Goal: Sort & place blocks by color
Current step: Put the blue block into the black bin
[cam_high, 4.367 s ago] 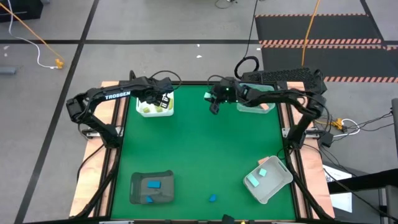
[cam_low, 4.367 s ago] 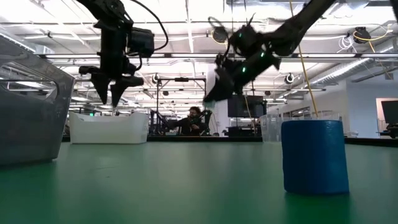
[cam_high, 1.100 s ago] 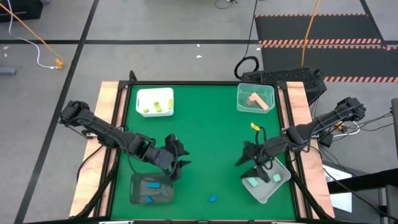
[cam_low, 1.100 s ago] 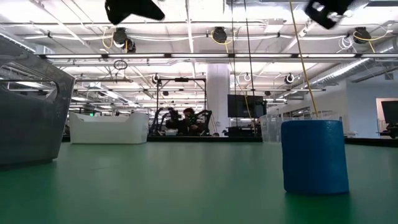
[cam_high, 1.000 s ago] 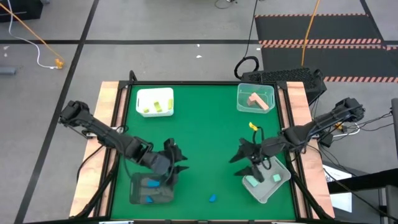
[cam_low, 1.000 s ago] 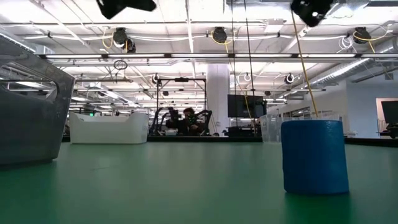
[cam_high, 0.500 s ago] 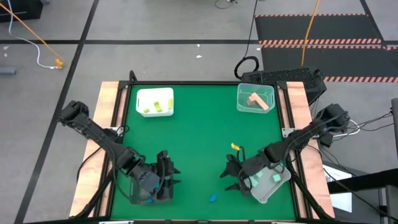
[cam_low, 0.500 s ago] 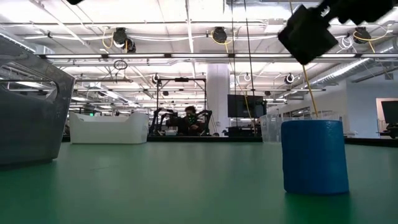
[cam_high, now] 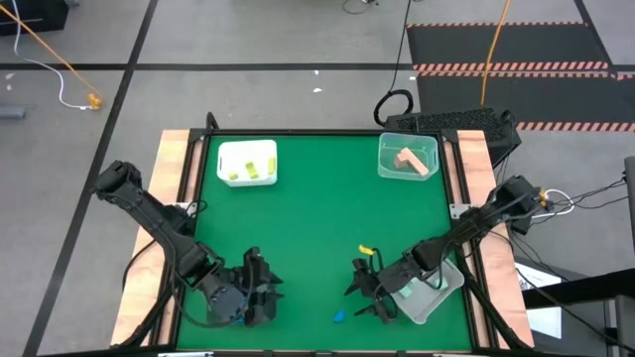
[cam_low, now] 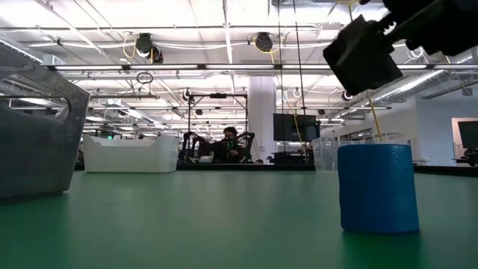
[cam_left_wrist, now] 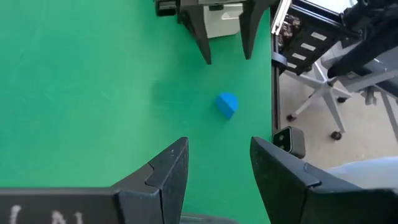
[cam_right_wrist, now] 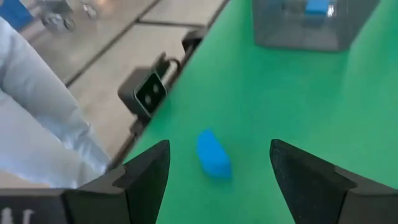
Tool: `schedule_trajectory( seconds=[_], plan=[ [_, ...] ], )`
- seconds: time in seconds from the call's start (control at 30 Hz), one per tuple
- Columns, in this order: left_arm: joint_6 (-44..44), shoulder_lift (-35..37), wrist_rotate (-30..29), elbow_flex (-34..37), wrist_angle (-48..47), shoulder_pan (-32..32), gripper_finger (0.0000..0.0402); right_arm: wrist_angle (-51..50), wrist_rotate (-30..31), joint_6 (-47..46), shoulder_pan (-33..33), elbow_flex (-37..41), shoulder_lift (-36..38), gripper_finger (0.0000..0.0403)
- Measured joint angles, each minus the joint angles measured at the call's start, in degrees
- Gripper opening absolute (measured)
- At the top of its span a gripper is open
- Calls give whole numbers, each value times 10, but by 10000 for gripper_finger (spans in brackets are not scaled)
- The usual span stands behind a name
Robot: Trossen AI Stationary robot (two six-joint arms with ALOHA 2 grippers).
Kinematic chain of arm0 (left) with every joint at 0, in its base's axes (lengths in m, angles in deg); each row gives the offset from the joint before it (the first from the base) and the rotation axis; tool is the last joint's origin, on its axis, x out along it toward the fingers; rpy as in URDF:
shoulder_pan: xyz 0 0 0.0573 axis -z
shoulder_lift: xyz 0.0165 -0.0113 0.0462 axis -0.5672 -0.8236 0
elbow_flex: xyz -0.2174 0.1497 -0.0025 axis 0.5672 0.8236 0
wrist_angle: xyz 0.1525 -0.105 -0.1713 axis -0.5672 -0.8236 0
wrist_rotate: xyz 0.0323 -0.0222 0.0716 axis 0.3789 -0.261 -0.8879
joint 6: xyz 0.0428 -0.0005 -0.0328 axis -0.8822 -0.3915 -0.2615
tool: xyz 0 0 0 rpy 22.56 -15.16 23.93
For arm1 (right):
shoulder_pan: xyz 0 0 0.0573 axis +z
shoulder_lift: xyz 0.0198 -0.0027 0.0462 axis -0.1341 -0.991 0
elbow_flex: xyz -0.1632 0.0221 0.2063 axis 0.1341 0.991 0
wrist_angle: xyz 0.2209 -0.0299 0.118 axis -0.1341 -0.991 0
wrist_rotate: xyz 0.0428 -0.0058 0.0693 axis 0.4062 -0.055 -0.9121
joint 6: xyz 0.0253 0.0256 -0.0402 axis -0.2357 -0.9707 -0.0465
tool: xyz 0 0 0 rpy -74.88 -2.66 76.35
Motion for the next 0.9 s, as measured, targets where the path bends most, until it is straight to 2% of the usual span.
schedule_trajectory(
  seconds=[0.1, 0.3, 0.47, 0.9],
  plan=[
    [15, 0, 0, 0, 0, 0, 173, 42, 0, 2, 0, -3, -21, 265],
    [23, 0, 0, 0, 1, 0, 173, 45, 12, 18, 0, -37, -80, 265],
    [21, 0, 0, 0, 1, 0, 173, 44, -5, 44, 4, -80, -123, 265],
    [25, 0, 0, 0, 0, 0, 173, 21, -17, 78, 7, -91, -162, 265]
  ],
)
